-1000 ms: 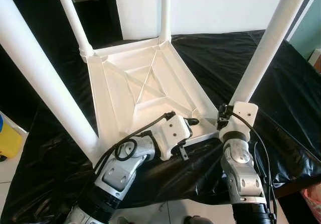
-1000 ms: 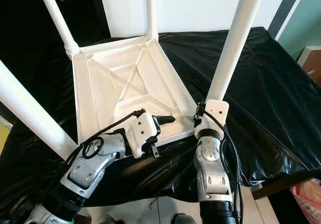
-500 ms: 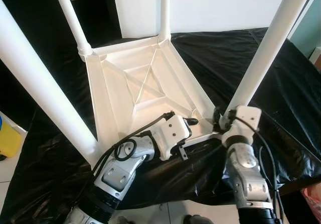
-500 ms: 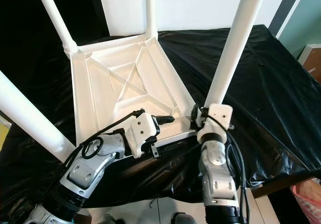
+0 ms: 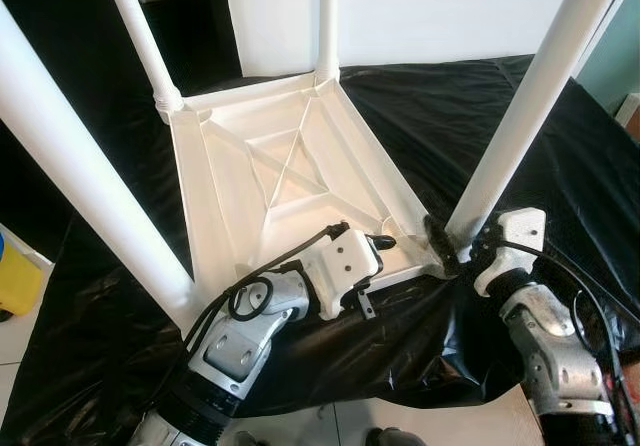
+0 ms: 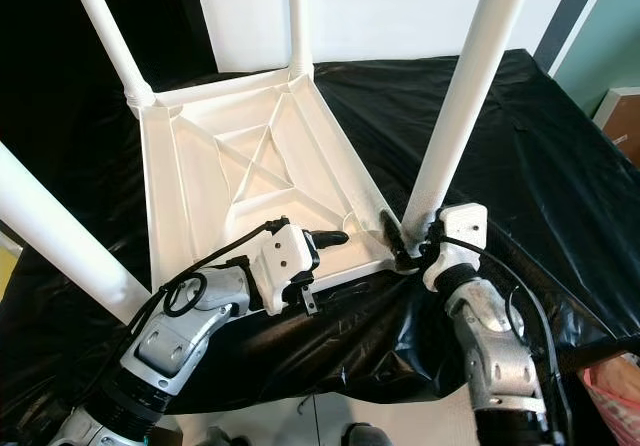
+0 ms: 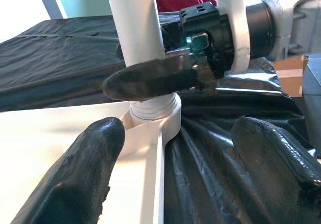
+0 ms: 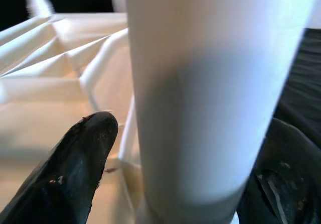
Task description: Building children table
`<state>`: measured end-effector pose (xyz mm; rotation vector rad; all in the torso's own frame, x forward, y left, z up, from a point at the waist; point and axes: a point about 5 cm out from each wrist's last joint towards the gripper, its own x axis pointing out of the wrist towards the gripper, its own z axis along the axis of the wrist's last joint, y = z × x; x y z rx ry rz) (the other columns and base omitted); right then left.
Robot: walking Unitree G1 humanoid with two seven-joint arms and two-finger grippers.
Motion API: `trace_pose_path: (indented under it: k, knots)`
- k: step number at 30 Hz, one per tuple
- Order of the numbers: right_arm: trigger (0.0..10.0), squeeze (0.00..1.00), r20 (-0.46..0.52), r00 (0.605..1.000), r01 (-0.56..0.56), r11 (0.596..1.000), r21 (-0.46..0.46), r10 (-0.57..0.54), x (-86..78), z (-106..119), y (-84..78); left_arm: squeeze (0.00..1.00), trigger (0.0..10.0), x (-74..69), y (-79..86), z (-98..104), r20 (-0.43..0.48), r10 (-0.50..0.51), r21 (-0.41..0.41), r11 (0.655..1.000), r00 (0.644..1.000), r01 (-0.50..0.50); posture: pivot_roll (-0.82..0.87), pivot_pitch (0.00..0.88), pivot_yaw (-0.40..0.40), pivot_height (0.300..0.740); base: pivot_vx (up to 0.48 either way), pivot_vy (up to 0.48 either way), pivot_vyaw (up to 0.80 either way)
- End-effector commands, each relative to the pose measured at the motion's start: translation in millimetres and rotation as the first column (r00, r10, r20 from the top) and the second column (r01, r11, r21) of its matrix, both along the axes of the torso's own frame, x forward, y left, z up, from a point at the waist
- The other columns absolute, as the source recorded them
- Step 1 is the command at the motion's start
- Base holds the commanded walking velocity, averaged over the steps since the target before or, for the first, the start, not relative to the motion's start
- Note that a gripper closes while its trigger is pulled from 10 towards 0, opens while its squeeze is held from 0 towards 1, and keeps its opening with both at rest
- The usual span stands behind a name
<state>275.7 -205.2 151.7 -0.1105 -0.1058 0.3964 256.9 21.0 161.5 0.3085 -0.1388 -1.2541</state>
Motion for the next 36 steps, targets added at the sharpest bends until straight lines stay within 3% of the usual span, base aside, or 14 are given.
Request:
trace_pose_path:
  k: [1,3,8,15,17,18,19,20,21,22,23,34,35,36]
  knots:
    - [10.0,0.0,-0.08,0.986,-0.152,0.987,-0.057,0.147,1.5,-2.0,-9.1,0.0,10.0,-1.4,-0.4,-3.8,-0.009,0.006,-0.001,1.0,1.0,-0.006,-0.17,0.095,0.042,0.74,0.0,0.0,0.0]
    - [10.0,0.0,-0.13,0.966,-0.236,0.967,-0.092,0.224,3.1,-1.6,-16.3,0.0,10.0,-1.2,-0.8,-3.8,-0.008,0.003,-0.001,1.0,1.0,-0.003,-0.17,0.093,0.043,0.74,0.0,0.0,0.0]
    - [10.0,0.0,-0.143,0.956,-0.271,0.956,-0.109,0.255,3.9,-0.8,-18.6,0.0,10.0,-0.9,-1.5,-3.9,-0.008,0.002,-0.001,1.0,1.0,-0.002,-0.17,0.09,0.045,0.74,0.0,0.0,0.0]
    - [10.0,0.0,-0.179,0.928,-0.355,0.922,-0.156,0.327,17.8,7.5,-30.9,0.0,10.0,0.7,-2.2,-2.0,0.0,-0.007,0.002,1.0,1.0,0.007,-0.16,0.073,0.055,0.74,0.0,0.0,0.0]
    - [9.5,0.0,-0.187,0.923,-0.366,0.917,-0.159,0.336,19.2,6.8,-31.0,0.0,10.0,0.7,-1.9,-1.9,0.001,-0.008,0.003,1.0,1.0,0.008,-0.16,0.071,0.058,0.74,0.0,0.0,0.0]
    - [8.0,0.0,-0.192,0.919,-0.377,0.912,-0.163,0.345,21.1,6.6,-31.6,0.0,10.0,0.8,-2.0,-1.5,0.002,-0.008,0.003,1.0,1.0,0.008,-0.16,0.072,0.056,0.74,0.0,0.0,0.0]
    - [8.0,0.0,-0.195,0.916,-0.382,0.909,-0.165,0.35,22.3,6.5,-32.1,0.0,10.0,0.7,-2.0,-1.3,0.003,-0.009,0.003,1.0,1.0,0.009,-0.16,0.072,0.056,0.74,0.0,0.0,0.0]
    - [4.9,0.0,-0.194,0.917,-0.381,0.91,-0.167,0.348,23.6,6.5,-32.3,0.0,10.0,0.5,-1.9,-1.1,0.004,-0.009,0.003,1.0,1.0,0.009,-0.16,0.073,0.057,0.74,0.0,0.0,0.0]
    - [4.9,0.0,-0.194,0.917,-0.381,0.91,-0.167,0.348,23.6,6.5,-32.3,0.0,10.0,0.5,-1.9,-1.1,0.004,-0.009,0.003,1.0,1.0,0.009,-0.16,0.073,0.057,0.74,0.0,0.0,0.0]
    - [3.9,0.0,-0.195,0.917,-0.382,0.909,-0.168,0.349,24.6,6.3,-32.5,0.0,10.0,0.5,-1.9,-1.1,0.003,-0.008,0.003,1.0,1.0,0.008,-0.16,0.073,0.057,0.74,0.0,0.0,0.0]
    - [0.0,0.0,-0.196,0.919,-0.377,0.91,-0.174,0.343,25.2,5.4,-33.0,0.0,10.0,0.4,-1.9,-1.1,0.003,-0.008,0.004,1.0,1.0,0.008,-0.16,0.074,0.056,0.74,0.0,0.0,0.0]
    - [0.0,0.0,-0.208,0.925,-0.355,0.917,-0.181,0.317,26.5,0.7,-39.5,0.0,10.0,1.8,-2.0,0.0,0.004,-0.004,0.001,1.0,1.0,0.004,-0.16,0.08,0.055,0.74,0.0,0.0,0.0]
    - [3.6,0.0,-0.207,0.929,-0.345,0.92,-0.183,0.307,27.0,0.1,-40.3,0.0,10.0,1.9,-2.1,0.1,0.005,-0.003,0.001,1.0,1.0,0.003,-0.16,0.083,0.052,0.74,0.0,0.0,0.0]
    - [3.6,0.0,-0.207,0.929,-0.345,0.92,-0.183,0.307,27.0,0.1,-40.3,0.0,10.0,1.9,-2.1,0.1,0.005,-0.003,0.001,1.0,1.0,0.003,-0.16,0.083,0.052,0.74,0.0,0.0,0.0]
